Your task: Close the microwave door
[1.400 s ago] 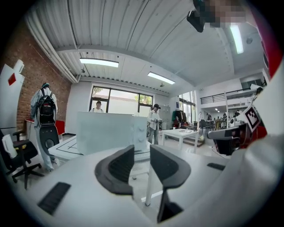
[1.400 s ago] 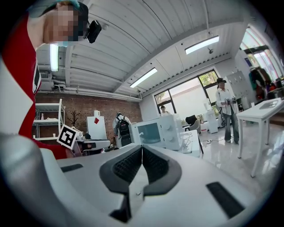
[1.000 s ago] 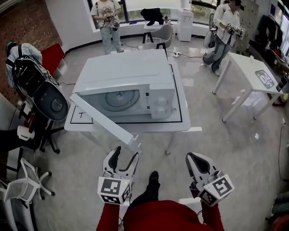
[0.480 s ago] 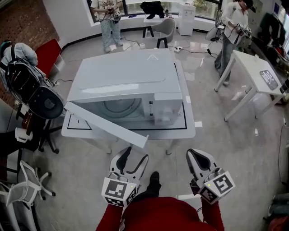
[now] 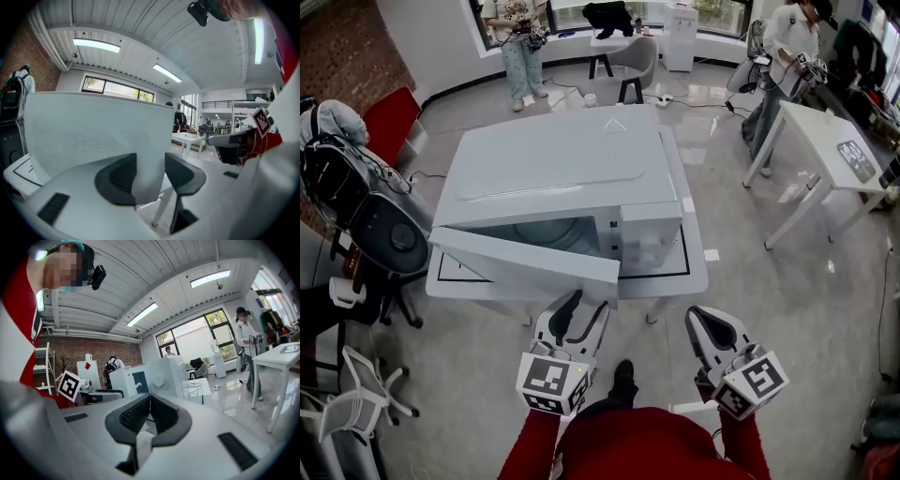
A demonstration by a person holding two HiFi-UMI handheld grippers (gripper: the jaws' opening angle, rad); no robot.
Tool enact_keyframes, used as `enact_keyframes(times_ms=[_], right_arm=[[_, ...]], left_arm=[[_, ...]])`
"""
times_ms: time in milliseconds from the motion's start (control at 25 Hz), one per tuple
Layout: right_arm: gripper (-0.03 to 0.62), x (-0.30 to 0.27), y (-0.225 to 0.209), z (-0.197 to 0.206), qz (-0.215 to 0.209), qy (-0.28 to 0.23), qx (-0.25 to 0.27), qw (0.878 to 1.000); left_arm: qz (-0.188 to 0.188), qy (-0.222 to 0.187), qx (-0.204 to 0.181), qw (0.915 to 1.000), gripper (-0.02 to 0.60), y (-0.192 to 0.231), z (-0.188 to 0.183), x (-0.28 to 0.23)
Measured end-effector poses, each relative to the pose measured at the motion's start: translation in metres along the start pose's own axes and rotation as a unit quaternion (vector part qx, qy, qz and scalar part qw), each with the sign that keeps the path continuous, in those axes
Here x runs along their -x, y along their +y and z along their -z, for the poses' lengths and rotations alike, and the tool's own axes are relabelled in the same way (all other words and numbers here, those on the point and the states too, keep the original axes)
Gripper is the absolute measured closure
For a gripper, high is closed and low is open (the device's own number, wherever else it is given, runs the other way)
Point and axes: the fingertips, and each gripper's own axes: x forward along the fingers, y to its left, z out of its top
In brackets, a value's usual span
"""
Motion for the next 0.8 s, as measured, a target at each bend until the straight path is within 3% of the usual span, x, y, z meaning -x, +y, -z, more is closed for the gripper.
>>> enact_keyframes(times_ms=[520,800], right_arm=[[0.579,-0.023,-0.001,-0.007,-0.008,0.003,0.009,1.0],[0.579,-0.032,-0.004,-0.005,-0.01,0.005,0.007,1.0]], left_arm=[[0.001,-0.005,0.008,1.0,0.397,0.015,-0.011,-0.031],[-0.018,-0.011,0.012,0.9997,0.486,0.027,-0.013,-0.04]])
